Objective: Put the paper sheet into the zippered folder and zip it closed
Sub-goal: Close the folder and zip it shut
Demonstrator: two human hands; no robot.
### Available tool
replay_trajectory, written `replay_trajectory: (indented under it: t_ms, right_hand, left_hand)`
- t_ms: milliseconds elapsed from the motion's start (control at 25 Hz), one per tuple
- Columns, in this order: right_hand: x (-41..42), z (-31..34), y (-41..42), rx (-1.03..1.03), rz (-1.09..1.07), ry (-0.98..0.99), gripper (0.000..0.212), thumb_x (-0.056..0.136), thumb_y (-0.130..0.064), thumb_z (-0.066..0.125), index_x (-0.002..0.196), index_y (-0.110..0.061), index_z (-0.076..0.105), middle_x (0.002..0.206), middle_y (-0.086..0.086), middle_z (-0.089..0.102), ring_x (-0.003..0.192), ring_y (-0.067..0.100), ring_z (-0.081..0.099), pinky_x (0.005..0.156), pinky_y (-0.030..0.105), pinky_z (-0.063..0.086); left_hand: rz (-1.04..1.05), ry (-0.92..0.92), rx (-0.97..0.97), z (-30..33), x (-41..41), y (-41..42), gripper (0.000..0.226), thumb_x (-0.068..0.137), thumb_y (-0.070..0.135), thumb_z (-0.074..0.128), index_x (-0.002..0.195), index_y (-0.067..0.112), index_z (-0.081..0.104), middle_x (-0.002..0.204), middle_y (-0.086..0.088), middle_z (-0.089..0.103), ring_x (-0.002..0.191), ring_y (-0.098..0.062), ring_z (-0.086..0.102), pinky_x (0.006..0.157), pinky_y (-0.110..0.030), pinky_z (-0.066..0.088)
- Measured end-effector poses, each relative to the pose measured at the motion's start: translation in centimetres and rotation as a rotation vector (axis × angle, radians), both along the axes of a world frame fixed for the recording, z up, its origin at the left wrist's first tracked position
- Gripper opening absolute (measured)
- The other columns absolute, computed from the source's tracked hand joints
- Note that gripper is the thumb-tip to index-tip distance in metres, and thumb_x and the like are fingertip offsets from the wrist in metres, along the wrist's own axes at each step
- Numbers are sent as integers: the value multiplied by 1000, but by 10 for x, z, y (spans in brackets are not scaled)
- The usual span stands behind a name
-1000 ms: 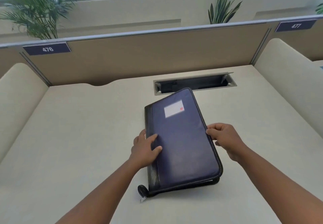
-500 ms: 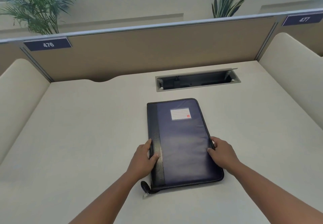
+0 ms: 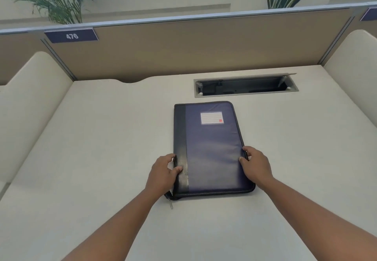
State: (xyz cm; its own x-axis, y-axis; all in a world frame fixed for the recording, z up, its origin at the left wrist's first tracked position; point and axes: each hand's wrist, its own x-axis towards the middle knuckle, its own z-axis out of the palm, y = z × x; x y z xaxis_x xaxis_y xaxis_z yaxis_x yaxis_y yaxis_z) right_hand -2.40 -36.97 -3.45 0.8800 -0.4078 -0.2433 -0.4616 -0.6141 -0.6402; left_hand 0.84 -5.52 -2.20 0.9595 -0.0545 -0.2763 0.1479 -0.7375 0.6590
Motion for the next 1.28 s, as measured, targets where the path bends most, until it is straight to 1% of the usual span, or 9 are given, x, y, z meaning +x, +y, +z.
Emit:
replay_trajectory:
  t_ms: [120,240,360,440,600,800,1000,1160,1280]
  right_hand:
    - [-4,6,16,-140,19,-59,37,91,-18,64,128,-16,64,132,7,60,113,31,58,94,41,49]
    - [-25,10,50,-239,158,-254,18,85,-15,69,104,-16,71,107,5,65,93,30,60,79,42,53]
    - [-50,12,96,-136,392,-241,5,85,-25,65,84,-21,69,79,-4,64,75,24,63,64,39,54]
    - [-61,9,120,-164,520,-216,20,85,-37,58,77,-20,66,70,-5,63,69,21,62,59,35,52]
    - [-77,-2,154,-144,652,-85,33,84,-49,49,87,-24,70,75,-6,67,73,17,62,64,32,50]
    - [-89,-11,183,-118,631,68,41,84,-61,48,77,-21,49,75,-6,61,75,16,57,64,36,45]
    - [-85,-7,199,-40,485,73,40,86,-61,54,73,-23,56,69,-9,61,69,14,56,55,34,37]
    - [-87,-8,200,8,428,58,27,90,-51,54,84,-27,65,77,-10,68,75,14,60,62,34,47]
    - [-90,-9,198,2,468,9,32,95,-49,48,85,-22,61,79,-7,67,75,17,59,62,37,47]
  left_hand:
    - [-49,53,16,2,-5,14,40,94,41,65,131,29,60,102,7,65,87,-15,65,82,-32,51]
    - [-134,189,-52,7,-18,36,17,94,26,57,108,31,64,90,2,72,82,-20,69,78,-37,56]
    - [-277,306,-104,20,-30,55,23,77,21,53,94,28,68,93,2,75,90,-19,69,86,-39,55]
    - [-413,347,-48,25,-34,61,34,69,19,52,96,29,70,99,11,73,96,-9,67,90,-33,55]
    - [-504,177,178,21,-37,60,21,79,22,66,96,32,75,98,14,72,96,-6,64,88,-29,52]
    - [-487,195,87,11,-42,63,11,81,29,78,93,29,79,85,11,74,84,-10,67,83,-32,55]
    - [-475,211,-38,6,-46,66,8,83,19,77,89,24,81,78,9,74,75,-3,62,80,-32,55]
    - [-490,291,-71,7,-44,69,11,90,21,71,95,25,80,89,12,76,89,-3,66,88,-23,52]
    - [-477,259,-18,8,-43,69,10,91,29,71,94,26,80,91,14,76,93,-5,67,89,-27,52]
